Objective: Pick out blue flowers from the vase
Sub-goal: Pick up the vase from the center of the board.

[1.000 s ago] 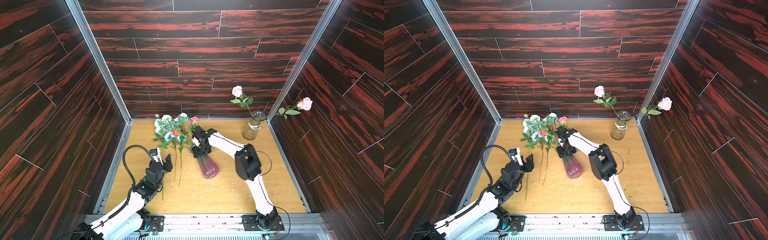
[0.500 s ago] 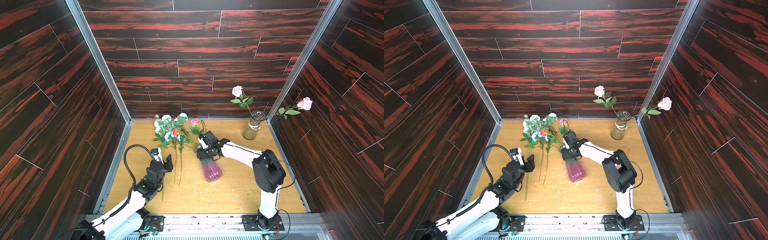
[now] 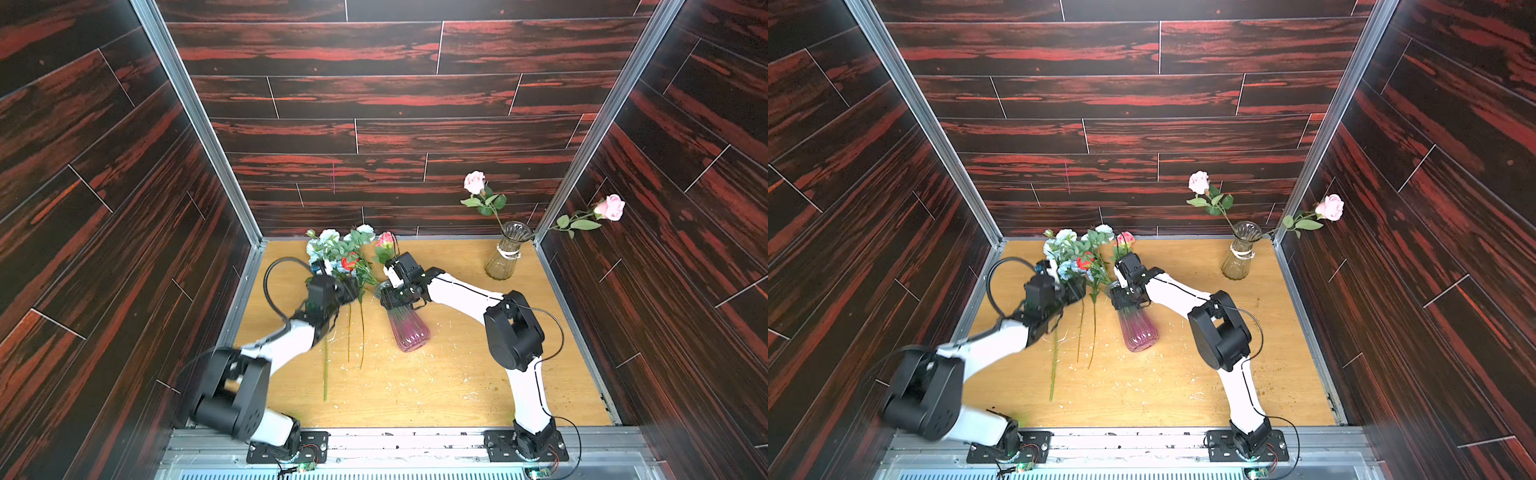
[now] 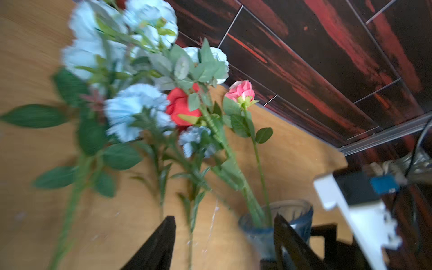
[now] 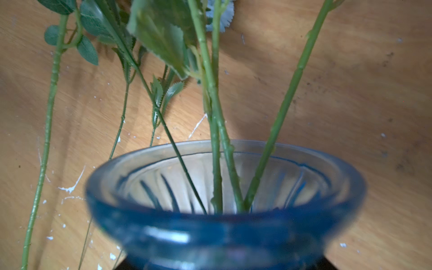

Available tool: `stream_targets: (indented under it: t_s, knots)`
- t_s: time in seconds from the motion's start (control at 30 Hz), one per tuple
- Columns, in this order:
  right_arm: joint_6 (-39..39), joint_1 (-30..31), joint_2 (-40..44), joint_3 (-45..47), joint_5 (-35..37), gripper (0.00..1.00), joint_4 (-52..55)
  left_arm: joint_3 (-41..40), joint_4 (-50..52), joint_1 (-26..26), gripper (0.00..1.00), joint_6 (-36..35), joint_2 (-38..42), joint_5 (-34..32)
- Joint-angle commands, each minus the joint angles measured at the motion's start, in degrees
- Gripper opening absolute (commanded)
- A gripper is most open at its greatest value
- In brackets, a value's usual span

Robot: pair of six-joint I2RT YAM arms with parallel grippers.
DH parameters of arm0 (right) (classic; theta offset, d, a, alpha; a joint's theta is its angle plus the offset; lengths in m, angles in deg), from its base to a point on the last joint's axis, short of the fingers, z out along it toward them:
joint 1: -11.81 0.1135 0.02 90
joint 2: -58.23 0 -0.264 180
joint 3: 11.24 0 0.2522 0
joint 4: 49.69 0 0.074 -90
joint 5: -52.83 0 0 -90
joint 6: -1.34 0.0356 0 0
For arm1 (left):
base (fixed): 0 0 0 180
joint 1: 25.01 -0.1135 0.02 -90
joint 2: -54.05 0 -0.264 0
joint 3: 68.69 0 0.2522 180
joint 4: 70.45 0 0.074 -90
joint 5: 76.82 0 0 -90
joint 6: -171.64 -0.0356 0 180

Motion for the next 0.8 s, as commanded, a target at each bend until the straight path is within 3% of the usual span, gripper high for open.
stream_targets:
  t_s: [0.0, 0.27, 0.5, 0.77]
  knots:
    - [-2.9, -0.4, -3.1, -1.1, 3.0, 0.09, -6.8, 4.8, -0.7, -1.4, 0.70, 5.0, -5.0, 8.8]
    - [-2.7, -0.8, -6.0, -1.8, 3.6, 0.08, -7.8, 5.0, -3.9, -2.7, 0.73, 5.8, -10.1, 12.2]
    - [0.3, -0.8, -0.4, 9.9, 6.2, 0.04, -20.4, 2.4, -2.6, -2.8, 0.77, 6.4, -6.4, 13.1]
    - [0.8, -0.7, 2.8, 16.1, 8.0, 0.02, -26.5, 9.2, -4.7, -2.1, 0.93, 12.6, -14.9, 19.8]
